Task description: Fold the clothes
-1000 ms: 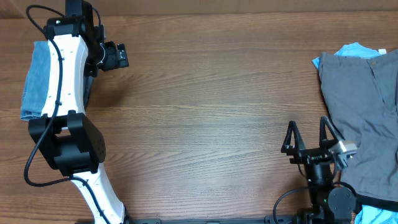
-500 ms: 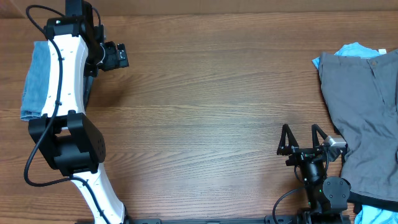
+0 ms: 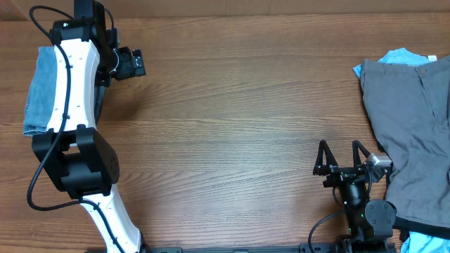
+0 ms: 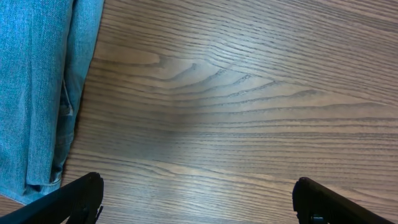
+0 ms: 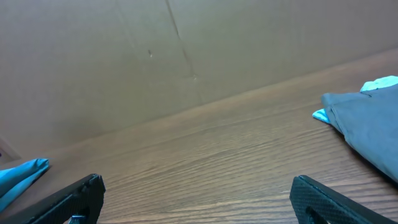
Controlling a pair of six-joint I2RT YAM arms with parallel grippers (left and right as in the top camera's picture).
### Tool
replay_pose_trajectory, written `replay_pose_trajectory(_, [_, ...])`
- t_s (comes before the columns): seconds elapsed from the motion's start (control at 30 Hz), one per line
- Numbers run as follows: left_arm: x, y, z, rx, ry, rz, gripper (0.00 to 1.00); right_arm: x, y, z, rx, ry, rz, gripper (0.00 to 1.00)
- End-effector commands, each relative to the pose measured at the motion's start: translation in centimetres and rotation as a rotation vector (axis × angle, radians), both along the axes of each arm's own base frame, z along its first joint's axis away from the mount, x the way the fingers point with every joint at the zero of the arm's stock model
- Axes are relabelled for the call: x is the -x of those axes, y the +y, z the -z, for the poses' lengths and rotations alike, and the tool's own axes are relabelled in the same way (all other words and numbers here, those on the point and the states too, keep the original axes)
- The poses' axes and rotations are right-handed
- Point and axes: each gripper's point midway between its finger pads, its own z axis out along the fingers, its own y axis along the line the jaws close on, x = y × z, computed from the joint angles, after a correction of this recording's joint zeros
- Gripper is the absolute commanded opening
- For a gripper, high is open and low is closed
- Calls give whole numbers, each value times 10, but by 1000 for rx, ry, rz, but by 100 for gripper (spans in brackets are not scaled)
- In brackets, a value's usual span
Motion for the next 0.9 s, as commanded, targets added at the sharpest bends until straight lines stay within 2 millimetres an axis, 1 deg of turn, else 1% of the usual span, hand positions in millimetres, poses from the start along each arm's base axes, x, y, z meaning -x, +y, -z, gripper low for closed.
replay_pose_trajectory(0.0, [-2, 1, -13, 7, -34, -6, 100, 0, -4, 1, 2, -7, 23, 100])
replay_pose_trajectory(0.47, [-2, 1, -13, 7, -34, -6, 100, 0, -4, 1, 3, -8, 23, 100])
replay_pose_trajectory(0.5, [-2, 1, -13, 7, -34, -6, 100, -1, -7, 1, 4, -7, 38, 100])
replay_pose_trajectory(0.53, [-2, 1, -13, 7, -34, -6, 100, -1, -15, 2, 21, -3, 84, 100])
replay_pose_trajectory(0.6, [-2, 1, -13, 7, -34, -6, 100, -1, -15, 3, 141, -8, 78, 100])
replay_pose_trajectory(0.67, [-2, 1, -13, 7, -34, -6, 100, -1, -15, 3, 193, -10, 77, 100])
replay_pose_trajectory(0.87, [-2, 1, -13, 7, -34, -6, 100, -1, -15, 3, 211, -12, 76, 100])
